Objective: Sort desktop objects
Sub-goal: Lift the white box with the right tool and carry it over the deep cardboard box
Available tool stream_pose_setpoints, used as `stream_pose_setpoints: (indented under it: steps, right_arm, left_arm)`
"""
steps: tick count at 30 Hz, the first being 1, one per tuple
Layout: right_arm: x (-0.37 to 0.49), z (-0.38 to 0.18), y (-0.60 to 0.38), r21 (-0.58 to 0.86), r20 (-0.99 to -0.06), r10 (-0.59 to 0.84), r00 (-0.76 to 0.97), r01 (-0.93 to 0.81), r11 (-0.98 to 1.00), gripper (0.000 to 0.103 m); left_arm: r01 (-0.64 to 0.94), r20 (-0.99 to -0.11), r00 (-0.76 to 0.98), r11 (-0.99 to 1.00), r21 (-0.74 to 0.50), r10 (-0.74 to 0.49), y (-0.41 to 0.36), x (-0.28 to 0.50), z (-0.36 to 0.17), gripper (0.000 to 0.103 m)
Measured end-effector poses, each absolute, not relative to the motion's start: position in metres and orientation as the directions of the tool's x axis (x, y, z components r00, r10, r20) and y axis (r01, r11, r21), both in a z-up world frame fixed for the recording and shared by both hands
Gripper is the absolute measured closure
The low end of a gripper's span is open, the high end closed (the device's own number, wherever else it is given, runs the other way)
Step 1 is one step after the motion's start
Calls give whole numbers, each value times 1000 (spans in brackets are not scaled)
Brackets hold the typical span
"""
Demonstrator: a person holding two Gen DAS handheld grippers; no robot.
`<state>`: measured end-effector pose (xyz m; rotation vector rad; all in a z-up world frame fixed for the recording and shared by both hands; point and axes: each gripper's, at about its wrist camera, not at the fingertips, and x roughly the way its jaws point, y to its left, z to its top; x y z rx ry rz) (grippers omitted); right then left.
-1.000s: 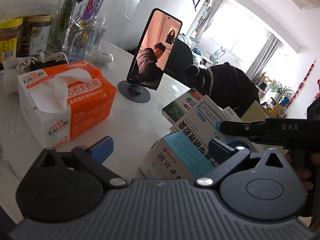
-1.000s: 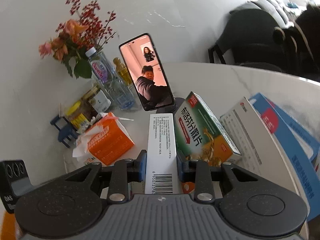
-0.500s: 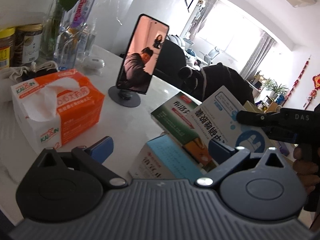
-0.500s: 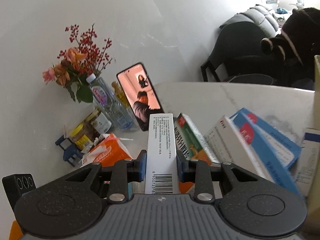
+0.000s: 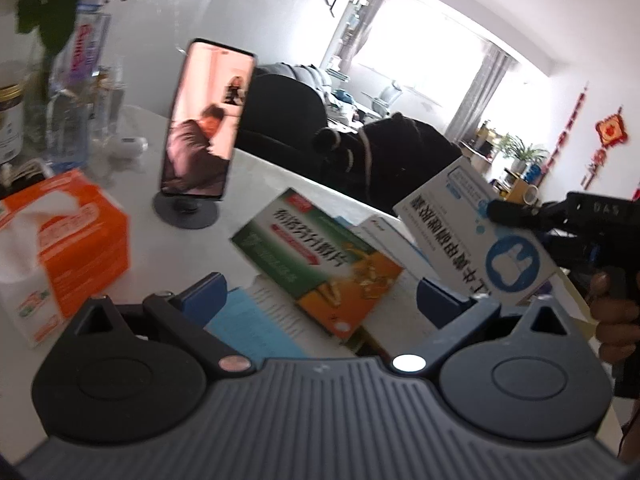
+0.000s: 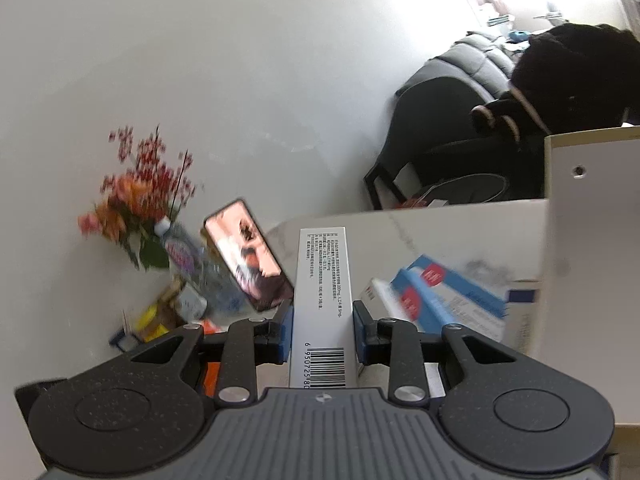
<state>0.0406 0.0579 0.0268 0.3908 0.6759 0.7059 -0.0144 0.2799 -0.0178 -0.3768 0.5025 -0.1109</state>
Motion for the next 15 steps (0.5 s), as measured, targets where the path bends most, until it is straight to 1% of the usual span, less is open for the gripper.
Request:
stream_pose_setpoints:
  steps: [6, 15]
  right_arm:
    - [42, 41, 16, 527, -406, 648, 645, -414, 742, 71]
    - [56, 42, -34, 485, -426, 528, 734, -308, 819, 71]
  left_arm:
    - [85, -434, 861, 917, -389, -264, 254, 1, -13, 0]
    - [123, -424, 846, 893, -433, -322, 231, 18, -15, 0]
